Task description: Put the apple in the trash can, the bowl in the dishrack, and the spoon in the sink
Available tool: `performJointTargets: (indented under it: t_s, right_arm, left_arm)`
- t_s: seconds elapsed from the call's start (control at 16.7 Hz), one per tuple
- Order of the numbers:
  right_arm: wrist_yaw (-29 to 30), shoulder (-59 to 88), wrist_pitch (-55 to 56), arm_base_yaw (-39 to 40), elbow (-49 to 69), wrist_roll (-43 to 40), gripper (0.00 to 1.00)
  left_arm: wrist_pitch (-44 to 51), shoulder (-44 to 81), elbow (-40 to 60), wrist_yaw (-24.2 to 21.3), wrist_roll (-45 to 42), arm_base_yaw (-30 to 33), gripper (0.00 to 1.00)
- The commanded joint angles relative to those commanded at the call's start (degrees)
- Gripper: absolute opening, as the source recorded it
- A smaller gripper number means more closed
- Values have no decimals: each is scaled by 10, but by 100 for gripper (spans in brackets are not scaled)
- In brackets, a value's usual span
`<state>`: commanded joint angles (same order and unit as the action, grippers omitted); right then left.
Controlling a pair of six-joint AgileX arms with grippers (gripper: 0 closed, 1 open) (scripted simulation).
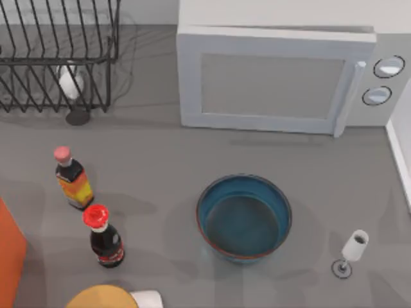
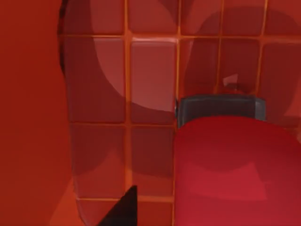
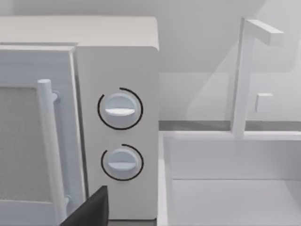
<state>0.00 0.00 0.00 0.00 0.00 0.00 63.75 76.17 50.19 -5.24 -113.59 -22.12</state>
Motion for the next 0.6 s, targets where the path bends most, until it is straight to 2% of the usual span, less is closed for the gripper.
performJointTargets:
  t_s: [0.6]
  right_arm:
    - [0,0,0,0,0,0,100]
  left_arm:
    - [-6,-6,-3,0,2,2,100]
